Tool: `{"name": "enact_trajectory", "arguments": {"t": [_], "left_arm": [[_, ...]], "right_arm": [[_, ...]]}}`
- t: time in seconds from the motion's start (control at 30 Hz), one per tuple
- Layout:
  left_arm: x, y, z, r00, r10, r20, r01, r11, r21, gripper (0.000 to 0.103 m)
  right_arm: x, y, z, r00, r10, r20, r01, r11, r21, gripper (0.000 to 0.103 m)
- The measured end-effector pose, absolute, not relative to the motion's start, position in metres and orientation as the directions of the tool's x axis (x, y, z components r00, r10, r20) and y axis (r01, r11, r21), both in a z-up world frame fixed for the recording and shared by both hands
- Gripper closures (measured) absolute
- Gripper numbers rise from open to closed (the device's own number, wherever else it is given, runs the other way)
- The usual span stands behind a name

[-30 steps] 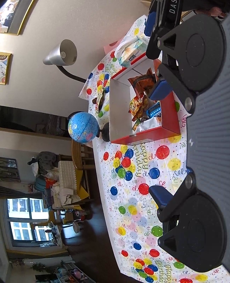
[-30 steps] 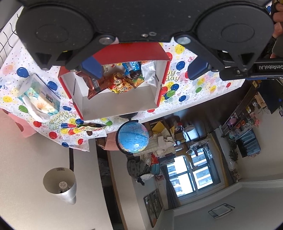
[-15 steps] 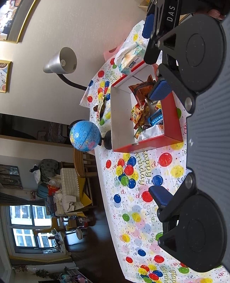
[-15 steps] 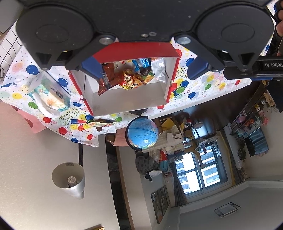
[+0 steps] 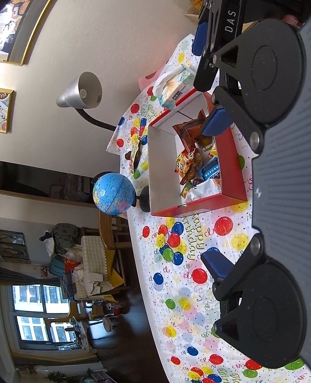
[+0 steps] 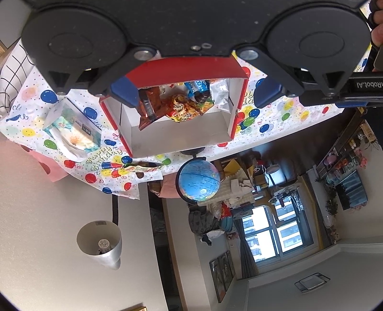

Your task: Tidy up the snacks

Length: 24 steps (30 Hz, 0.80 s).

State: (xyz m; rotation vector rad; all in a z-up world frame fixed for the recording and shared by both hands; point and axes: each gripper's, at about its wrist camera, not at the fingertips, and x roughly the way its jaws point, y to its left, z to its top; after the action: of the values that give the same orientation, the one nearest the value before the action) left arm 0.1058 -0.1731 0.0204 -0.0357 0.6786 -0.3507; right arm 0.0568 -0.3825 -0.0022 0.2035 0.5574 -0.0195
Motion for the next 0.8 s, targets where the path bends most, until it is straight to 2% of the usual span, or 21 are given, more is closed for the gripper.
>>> {"name": "enact_trajectory", "arguments": {"t": [0.8], "left_arm": [[0.105,-0.1805,0.0153,0.706,-0.347,-0.618,0.324,0.934,-0.154,0.0]], "right_arm": [[0.0498,-0.3875,-0.0069,0.844,0.01,-0.536,0.111,0.975,0.193,0.0]]}}
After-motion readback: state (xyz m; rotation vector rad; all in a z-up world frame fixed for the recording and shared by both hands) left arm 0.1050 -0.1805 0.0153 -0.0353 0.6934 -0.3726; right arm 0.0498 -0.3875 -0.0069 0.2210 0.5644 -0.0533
